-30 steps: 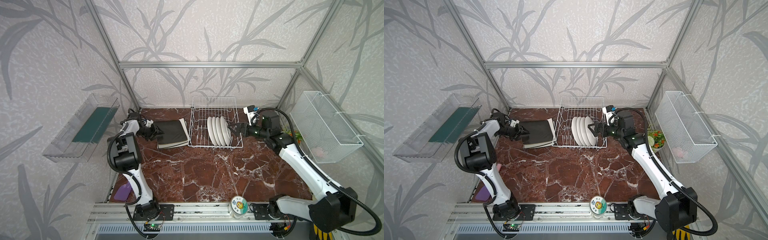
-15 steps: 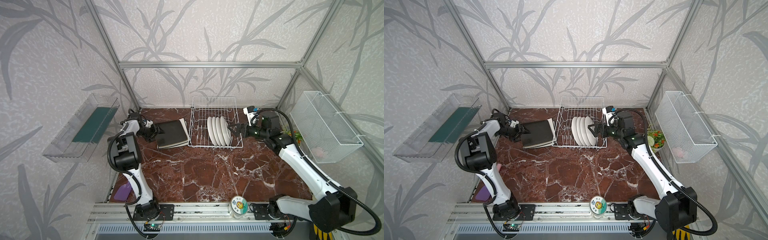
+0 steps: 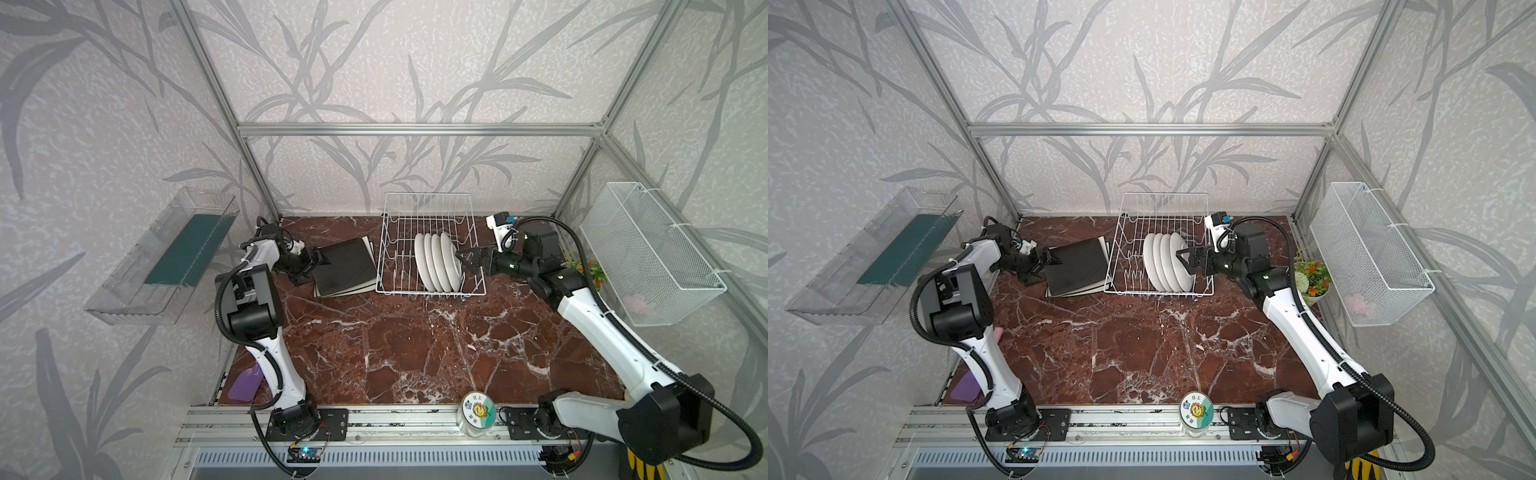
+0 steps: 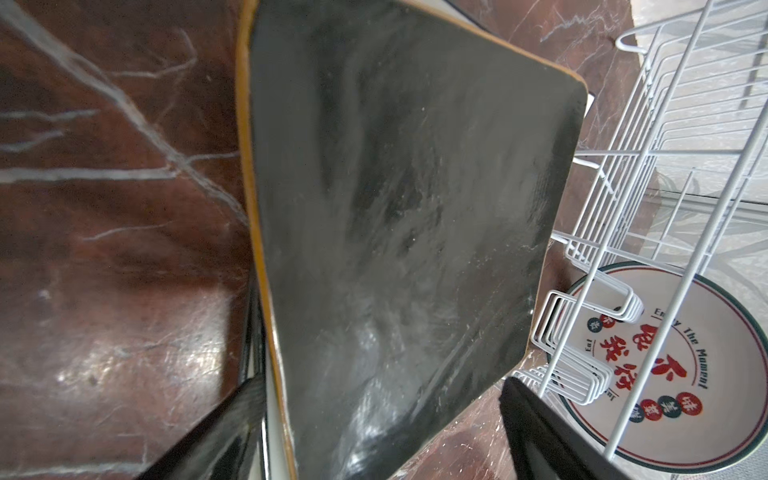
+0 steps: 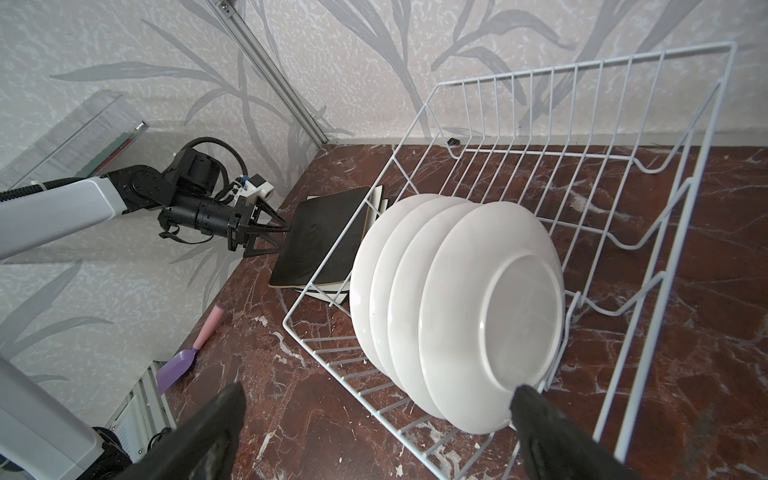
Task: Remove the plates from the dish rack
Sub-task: 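Lower the dark square plate onto the stacked plates and open the left gripper, then move the left gripper back into the rack to the patterned round plate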
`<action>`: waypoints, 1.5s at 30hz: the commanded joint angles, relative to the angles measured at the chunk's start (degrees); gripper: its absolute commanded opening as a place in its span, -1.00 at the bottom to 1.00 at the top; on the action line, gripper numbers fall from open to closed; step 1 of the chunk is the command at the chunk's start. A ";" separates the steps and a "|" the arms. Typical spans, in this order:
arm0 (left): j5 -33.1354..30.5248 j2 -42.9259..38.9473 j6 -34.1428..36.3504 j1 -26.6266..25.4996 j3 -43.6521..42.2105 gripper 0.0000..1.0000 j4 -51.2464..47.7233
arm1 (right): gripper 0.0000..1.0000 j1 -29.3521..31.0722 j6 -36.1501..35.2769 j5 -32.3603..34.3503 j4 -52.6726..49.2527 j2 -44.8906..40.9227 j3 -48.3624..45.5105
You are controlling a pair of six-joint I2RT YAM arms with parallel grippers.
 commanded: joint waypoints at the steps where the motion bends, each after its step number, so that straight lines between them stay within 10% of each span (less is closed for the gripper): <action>1: -1.00 -1.14 -0.35 0.04 1.29 0.82 -0.16 | 0.98 0.36 -0.91 0.19 0.39 0.02 -0.48; 28: -3.21 -26.02 -8.73 -2.28 -6.40 0.98 7.53 | 0.98 0.36 -2.66 3.39 -2.46 -1.04 -0.04; 45: -6.52 -29.84 -7.23 -24.68 -3.02 0.93 6.56 | 0.98 0.36 -3.02 6.19 -4.96 -2.42 0.03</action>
